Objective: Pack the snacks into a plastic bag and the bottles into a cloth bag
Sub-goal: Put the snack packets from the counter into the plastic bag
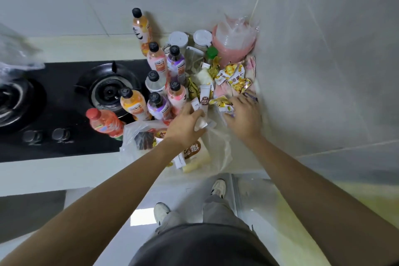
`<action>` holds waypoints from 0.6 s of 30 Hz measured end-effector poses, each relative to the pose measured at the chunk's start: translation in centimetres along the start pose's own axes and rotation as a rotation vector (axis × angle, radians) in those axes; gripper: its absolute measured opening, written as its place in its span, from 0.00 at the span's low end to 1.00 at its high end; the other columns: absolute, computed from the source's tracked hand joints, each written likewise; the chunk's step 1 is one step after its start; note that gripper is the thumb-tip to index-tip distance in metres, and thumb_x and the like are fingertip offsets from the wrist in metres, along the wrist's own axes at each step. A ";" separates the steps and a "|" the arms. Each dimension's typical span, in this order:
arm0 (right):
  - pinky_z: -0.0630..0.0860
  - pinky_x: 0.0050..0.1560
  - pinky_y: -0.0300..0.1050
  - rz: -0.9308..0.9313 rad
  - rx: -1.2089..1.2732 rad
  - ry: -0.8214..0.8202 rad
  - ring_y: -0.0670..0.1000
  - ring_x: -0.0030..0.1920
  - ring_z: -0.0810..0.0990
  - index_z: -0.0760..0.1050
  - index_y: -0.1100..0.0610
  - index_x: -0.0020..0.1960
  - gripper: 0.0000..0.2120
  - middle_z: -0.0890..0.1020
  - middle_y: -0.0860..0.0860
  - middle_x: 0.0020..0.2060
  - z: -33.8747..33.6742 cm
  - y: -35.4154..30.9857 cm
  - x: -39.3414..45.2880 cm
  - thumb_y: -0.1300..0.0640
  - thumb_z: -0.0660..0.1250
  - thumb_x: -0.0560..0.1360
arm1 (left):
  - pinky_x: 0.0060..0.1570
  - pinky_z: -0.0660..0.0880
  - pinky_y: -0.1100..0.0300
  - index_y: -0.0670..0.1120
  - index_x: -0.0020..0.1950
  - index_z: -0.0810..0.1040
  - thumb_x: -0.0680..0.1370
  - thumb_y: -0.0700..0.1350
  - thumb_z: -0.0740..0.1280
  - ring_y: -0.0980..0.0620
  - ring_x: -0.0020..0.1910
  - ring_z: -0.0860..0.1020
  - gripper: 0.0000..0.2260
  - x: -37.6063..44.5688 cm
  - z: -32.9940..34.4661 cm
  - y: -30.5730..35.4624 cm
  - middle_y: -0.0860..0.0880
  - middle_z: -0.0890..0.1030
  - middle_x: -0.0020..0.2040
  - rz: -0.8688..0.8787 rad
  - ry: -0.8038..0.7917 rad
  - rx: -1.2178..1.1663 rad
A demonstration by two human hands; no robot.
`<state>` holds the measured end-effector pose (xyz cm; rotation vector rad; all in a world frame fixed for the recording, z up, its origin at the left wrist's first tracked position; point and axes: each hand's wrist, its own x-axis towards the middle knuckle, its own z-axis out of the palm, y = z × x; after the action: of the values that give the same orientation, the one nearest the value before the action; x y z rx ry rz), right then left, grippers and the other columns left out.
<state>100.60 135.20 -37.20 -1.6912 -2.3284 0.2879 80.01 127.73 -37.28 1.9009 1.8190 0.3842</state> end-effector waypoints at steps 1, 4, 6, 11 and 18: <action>0.77 0.55 0.57 -0.017 0.039 0.021 0.61 0.57 0.79 0.80 0.56 0.62 0.26 0.83 0.54 0.52 0.0 -1.5 -1.3 0.42 0.63 0.70 | 0.50 0.78 0.48 0.51 0.64 0.74 0.76 0.54 0.72 0.43 0.57 0.75 0.19 -1.7 -0.2 -0.8 0.46 0.69 0.62 -0.002 -0.007 -0.001; 0.77 0.50 0.53 -0.123 0.097 0.003 0.57 0.51 0.79 0.78 0.56 0.56 0.20 0.81 0.53 0.50 0.9 -5.8 -5.4 0.43 0.66 0.72 | 0.55 0.78 0.48 0.51 0.68 0.75 0.75 0.50 0.74 0.42 0.62 0.74 0.22 -6.7 0.0 -3.6 0.46 0.70 0.63 -0.075 -0.036 -0.004; 0.78 0.47 0.51 -0.200 0.082 -0.064 0.54 0.47 0.79 0.77 0.56 0.56 0.18 0.80 0.51 0.48 2.3 -7.9 -7.7 0.47 0.72 0.72 | 0.57 0.77 0.47 0.50 0.67 0.76 0.75 0.48 0.74 0.42 0.65 0.73 0.21 -9.2 0.2 -5.5 0.46 0.69 0.64 -0.154 -0.069 0.020; 0.78 0.47 0.53 -0.146 -0.035 -0.227 0.58 0.47 0.81 0.77 0.58 0.61 0.20 0.81 0.54 0.52 5.1 -10.7 -10.3 0.53 0.74 0.73 | 0.58 0.78 0.47 0.51 0.69 0.75 0.77 0.48 0.73 0.42 0.67 0.70 0.21 -11.1 0.1 -7.9 0.46 0.67 0.68 -0.217 -0.093 0.089; 0.74 0.58 0.55 -0.140 -0.057 -0.399 0.58 0.62 0.74 0.72 0.53 0.67 0.27 0.77 0.53 0.62 5.0 -11.7 -11.1 0.41 0.71 0.73 | 0.55 0.77 0.46 0.47 0.65 0.77 0.74 0.45 0.72 0.39 0.63 0.71 0.20 -11.4 -0.3 -7.9 0.44 0.71 0.62 -0.150 -0.033 0.153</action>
<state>91.76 120.93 -39.36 -1.6045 -2.7460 0.5832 72.22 116.50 -39.70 1.8416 2.0035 0.1649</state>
